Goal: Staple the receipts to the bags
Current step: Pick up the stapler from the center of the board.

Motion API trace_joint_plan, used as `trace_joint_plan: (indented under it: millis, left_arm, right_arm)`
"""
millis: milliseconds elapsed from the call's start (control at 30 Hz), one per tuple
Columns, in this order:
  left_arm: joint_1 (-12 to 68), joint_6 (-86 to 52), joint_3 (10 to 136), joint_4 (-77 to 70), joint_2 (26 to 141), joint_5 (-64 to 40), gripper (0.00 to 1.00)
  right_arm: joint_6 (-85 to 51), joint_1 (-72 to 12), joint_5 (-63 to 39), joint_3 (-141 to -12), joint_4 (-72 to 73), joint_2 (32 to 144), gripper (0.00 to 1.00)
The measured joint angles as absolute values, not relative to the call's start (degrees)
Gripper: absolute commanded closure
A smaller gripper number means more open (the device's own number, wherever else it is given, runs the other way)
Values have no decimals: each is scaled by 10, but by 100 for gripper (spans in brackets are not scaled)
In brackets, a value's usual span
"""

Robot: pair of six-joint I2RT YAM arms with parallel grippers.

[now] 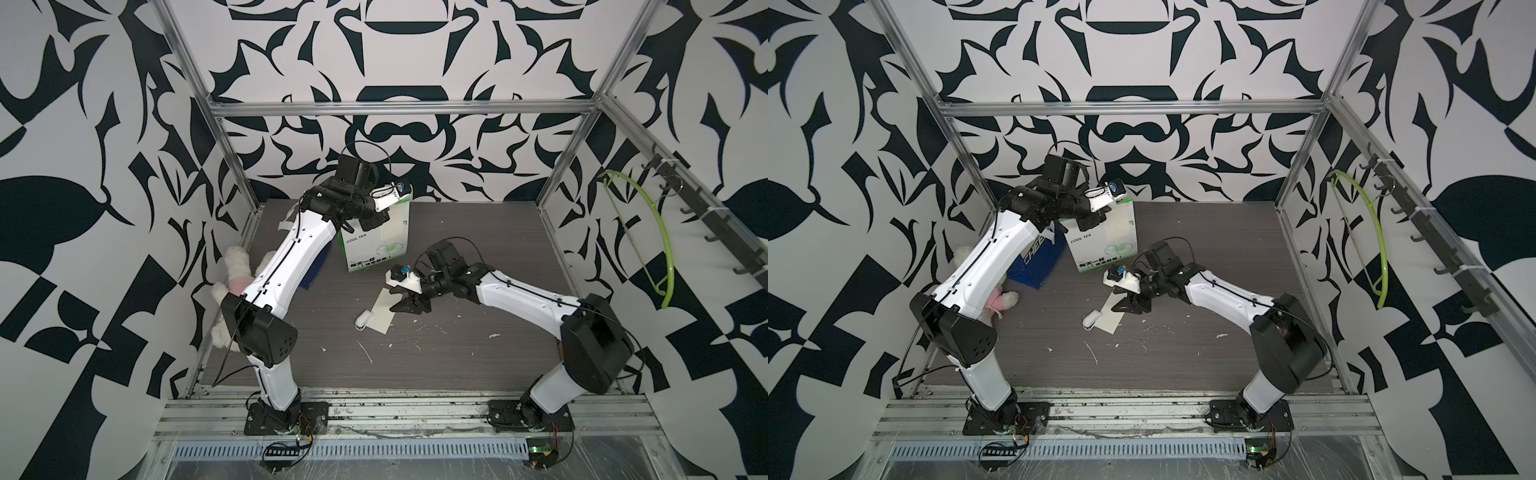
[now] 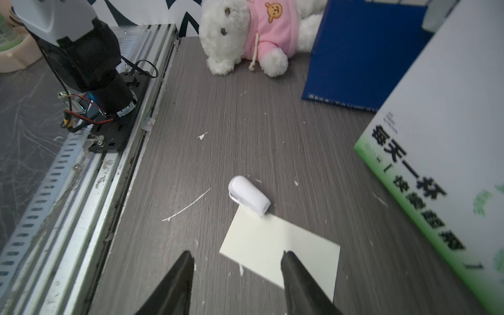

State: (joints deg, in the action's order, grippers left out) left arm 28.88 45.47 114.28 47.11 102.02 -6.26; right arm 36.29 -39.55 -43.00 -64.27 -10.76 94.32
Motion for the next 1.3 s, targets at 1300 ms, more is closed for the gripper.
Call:
trace_joint_plan:
  millis: [1300]
  left_arm:
    - [288,443,1108,456,1018,-71,100]
  right_arm:
    - [585,-466,-376,-780,-91,1199,45]
